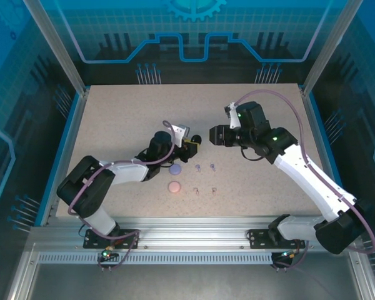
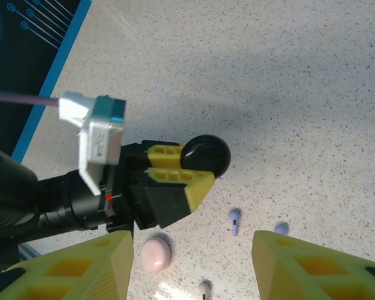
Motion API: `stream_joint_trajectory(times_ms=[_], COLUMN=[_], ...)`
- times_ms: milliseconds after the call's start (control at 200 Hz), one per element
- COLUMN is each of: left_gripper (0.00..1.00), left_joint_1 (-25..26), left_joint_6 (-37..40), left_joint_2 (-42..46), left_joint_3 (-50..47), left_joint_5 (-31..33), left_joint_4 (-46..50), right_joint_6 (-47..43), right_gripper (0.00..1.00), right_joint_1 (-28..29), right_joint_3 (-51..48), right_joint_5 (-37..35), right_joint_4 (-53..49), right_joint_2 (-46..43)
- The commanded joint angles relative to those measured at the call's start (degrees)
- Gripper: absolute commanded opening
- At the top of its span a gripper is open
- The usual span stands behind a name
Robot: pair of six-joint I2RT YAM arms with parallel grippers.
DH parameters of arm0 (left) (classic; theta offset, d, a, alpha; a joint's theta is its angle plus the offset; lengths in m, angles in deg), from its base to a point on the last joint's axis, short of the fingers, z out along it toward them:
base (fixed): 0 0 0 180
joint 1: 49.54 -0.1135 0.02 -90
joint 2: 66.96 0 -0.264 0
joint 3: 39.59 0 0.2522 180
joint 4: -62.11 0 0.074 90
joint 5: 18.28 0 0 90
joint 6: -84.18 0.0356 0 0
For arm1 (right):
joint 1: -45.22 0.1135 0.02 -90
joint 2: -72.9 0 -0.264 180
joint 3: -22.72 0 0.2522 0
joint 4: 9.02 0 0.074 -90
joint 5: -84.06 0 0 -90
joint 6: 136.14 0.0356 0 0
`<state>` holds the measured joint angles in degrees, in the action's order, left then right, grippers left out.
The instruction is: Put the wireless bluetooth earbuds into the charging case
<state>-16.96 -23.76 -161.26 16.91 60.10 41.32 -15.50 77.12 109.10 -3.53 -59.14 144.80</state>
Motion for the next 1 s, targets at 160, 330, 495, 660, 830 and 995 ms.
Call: stream_joint_trajectory(times_ms=[160,330,495,660,830,995], left_gripper=[0.00,0.00,0.02,0.07,0.13,0.16], left_joint_1=[-3.45,-6.59,-9.22,-11.10,-12.34,-13.41], left_joint_6=[-4.47,-5.88,-7.06,-6.77,-7.23,-7.99], left_joint_2=[-6.07,-10.34,-14.40,-18.83,-21.95,-24.59], left_joint_3=[10.13,14.91,19.45,25.32,29.74,33.49], left_joint_5=[-2.27,-3.58,-5.20,-6.58,-7.15,-8.54], left_joint_4=[15.45,19.37,22.19,27.68,31.53,34.34], right_joint_6=[-0.40,-0.79,-1.01,-1.10,-1.18,-1.41], right_gripper=[0.55,0.55,0.56,0.56,0.57,0.57], right_joint_1=[1.70,1.85,1.94,2.10,2.38,2.66], right_joint_3=[-1.08,-1.03,-1.01,-0.59,-0.10,0.40], right_joint_5=[-2.83,-2.94,-2.74,-2.50,-2.77,-2.93], right_joint_4=[1.94,2.60,3.13,3.14,2.74,2.08], right_joint_2=[0.99,2.14,3.07,3.62,3.35,2.77])
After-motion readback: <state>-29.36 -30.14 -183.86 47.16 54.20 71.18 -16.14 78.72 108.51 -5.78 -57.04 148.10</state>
